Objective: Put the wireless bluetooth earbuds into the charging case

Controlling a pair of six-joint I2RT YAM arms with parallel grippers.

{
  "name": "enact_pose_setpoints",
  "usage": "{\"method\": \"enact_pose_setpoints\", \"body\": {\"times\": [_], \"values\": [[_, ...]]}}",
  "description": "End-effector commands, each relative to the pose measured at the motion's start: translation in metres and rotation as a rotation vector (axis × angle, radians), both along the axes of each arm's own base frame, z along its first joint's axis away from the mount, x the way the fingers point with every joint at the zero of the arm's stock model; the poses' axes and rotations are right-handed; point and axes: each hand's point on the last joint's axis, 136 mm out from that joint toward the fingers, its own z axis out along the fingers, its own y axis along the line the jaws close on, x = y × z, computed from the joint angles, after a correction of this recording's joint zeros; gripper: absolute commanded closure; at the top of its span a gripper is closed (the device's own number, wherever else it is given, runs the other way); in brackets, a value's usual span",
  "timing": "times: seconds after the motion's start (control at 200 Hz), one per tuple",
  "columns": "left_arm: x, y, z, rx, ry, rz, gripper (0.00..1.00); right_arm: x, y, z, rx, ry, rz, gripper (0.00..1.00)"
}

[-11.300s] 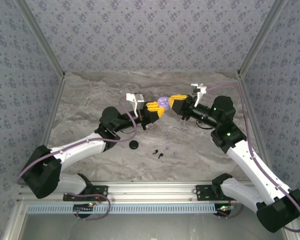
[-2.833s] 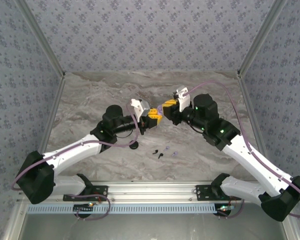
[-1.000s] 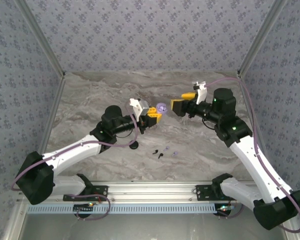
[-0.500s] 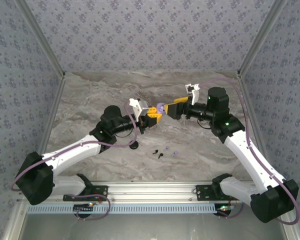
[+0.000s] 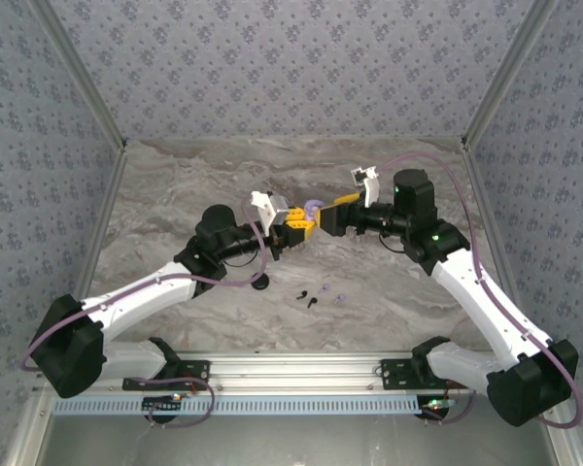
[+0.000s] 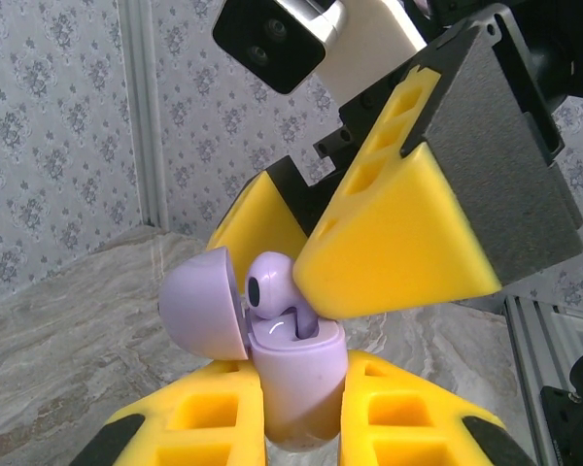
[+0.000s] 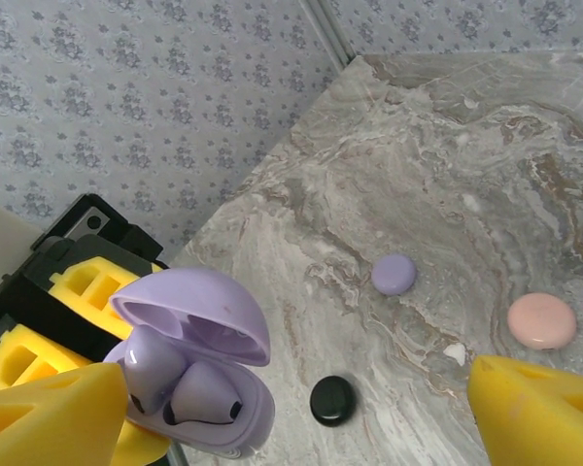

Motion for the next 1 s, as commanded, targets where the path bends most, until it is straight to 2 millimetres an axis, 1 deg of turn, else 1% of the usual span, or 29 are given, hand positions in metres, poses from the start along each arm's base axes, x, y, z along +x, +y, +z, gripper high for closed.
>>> {"method": "enact_pose_setpoints", "body": {"times": [0.0,0.185,0.355,0.745,0.924,0.994], "values": [[-0.008,0.002,0.032,-0.064,-0.075,-0.021,1.0,0.002,-0.004,0.008,-0.025,-0.026,-0.022,0.09],[-0.008,0.002,0.031,-0.061,-0.073,-0.018,1.0,0.001,-0.005,0.009,-0.026,-0.031,-0.028,0.09],[-0.007,0.003,0.03,-0.06,-0.074,-0.012,1.0,0.0,-0.008,0.006,-0.04,-0.027,-0.037,0.09],[-0.006,0.003,0.027,-0.054,-0.069,-0.004,1.0,-0.002,-0.013,0.009,-0.041,-0.035,-0.047,0.09],[-0.006,0.004,0.026,-0.056,-0.067,-0.004,1.0,-0.003,-0.014,0.012,-0.035,-0.037,-0.049,0.09],[-0.006,0.004,0.026,-0.057,-0.066,-0.003,1.0,-0.004,-0.011,0.018,-0.01,-0.047,-0.034,0.08]]}}
